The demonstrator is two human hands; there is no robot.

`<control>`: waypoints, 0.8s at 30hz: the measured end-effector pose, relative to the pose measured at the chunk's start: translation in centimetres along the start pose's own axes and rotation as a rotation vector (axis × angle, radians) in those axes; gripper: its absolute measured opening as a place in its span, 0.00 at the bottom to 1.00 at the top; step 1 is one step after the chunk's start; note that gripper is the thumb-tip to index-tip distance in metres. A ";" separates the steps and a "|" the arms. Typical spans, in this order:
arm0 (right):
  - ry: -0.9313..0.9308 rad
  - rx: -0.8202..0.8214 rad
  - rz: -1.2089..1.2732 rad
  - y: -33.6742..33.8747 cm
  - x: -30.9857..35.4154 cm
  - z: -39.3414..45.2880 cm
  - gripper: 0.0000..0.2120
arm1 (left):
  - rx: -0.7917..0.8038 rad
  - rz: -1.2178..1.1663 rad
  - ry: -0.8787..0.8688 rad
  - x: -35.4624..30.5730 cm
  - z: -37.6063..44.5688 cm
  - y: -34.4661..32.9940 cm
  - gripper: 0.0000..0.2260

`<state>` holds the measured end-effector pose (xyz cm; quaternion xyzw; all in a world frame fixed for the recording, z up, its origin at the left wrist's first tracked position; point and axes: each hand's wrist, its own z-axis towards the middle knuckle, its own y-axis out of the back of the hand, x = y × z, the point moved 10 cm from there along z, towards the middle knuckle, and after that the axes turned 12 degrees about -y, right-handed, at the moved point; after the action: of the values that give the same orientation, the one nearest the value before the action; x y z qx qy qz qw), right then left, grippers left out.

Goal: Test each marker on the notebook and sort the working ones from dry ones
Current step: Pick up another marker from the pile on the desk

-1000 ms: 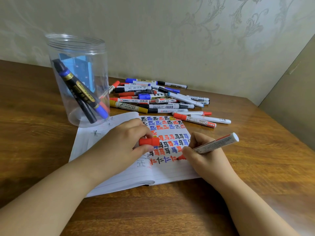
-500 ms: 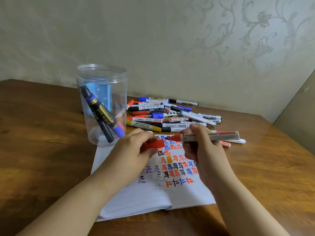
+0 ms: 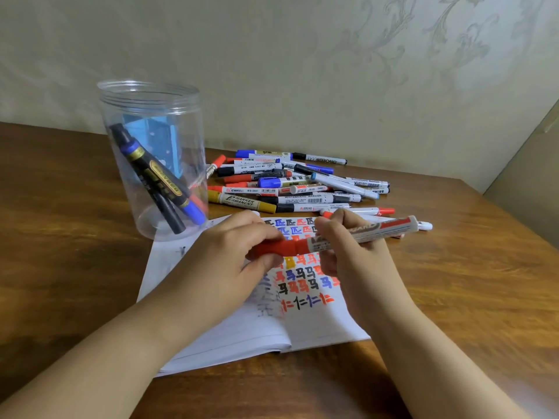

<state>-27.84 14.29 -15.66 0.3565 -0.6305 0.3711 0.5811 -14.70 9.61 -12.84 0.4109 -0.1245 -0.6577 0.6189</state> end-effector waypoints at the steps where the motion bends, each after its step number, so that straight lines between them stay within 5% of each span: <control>1: 0.002 -0.008 0.010 0.1 0.0 0.0 0.15 | -0.006 -0.008 -0.004 -0.2 0.0 0.0 0.11; 14: 0.026 0.055 0.194 -1.3 -1.0 -0.4 0.20 | 0.042 -0.001 -0.048 -1.7 -0.3 -0.5 0.10; 24: 0.059 -0.053 0.040 -0.7 -1.6 -0.4 0.17 | 0.065 0.017 0.003 -1.4 -0.4 -0.9 0.03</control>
<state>-26.90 14.33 -17.18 0.3171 -0.6298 0.3762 0.6010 -15.22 11.17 -13.19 0.4307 -0.1483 -0.6474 0.6110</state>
